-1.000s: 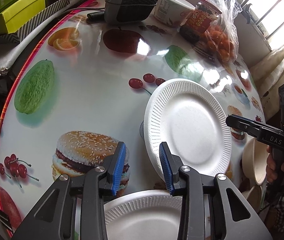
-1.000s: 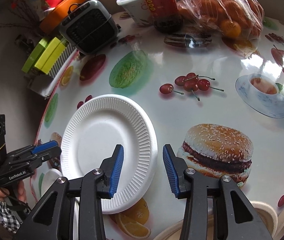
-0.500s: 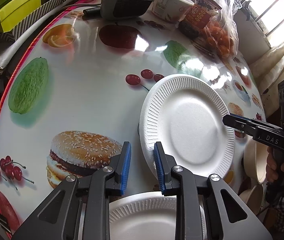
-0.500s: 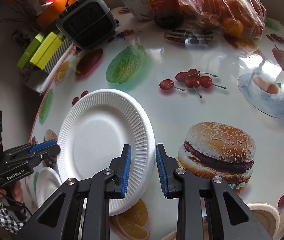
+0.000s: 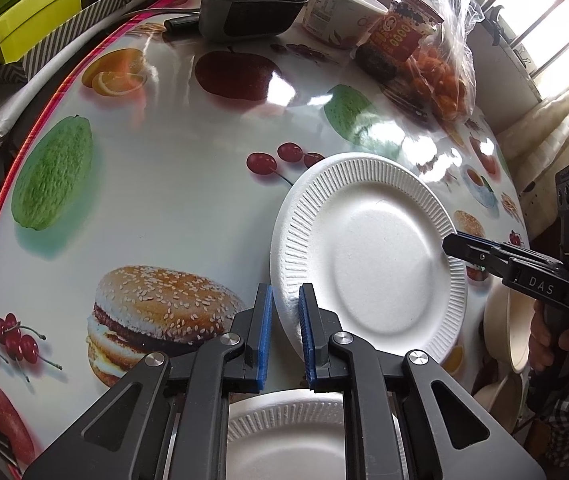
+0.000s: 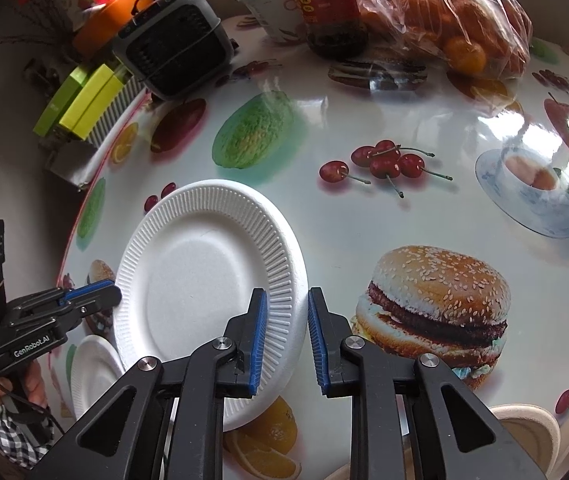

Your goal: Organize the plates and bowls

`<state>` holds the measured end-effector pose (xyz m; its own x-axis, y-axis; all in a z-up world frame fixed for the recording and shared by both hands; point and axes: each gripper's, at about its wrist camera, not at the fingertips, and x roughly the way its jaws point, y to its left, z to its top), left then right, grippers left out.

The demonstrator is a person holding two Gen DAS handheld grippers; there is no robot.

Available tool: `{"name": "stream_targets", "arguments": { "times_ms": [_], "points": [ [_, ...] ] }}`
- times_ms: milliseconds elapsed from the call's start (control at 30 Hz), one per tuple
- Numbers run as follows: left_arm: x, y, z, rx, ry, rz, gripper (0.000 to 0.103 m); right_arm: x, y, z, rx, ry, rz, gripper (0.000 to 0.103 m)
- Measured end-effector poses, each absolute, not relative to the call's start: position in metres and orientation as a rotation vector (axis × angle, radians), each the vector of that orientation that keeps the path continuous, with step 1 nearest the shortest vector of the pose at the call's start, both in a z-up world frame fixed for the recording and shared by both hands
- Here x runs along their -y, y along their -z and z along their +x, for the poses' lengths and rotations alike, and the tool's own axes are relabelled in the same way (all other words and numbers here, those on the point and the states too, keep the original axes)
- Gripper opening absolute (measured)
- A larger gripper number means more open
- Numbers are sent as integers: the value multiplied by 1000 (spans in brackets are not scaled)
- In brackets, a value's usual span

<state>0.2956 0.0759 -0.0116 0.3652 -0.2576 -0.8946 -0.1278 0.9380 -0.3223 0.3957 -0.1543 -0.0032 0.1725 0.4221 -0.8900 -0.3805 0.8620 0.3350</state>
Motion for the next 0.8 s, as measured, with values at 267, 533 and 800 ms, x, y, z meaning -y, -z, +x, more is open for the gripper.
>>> {"name": "stream_targets", "arguments": {
  "times_ms": [267, 533, 800],
  "points": [
    [-76, 8, 295, -1190, 85, -375, 14, 155, 3, 395, -1273, -562, 42, 20],
    [-79, 4, 293, -1182, 84, -382, 14, 156, -6, 393, -1250, -563, 49, 20],
    [-81, -8, 287, -1152, 86, -386, 14, 158, -20, 386, -1221, -568, 53, 20]
  ]
}}
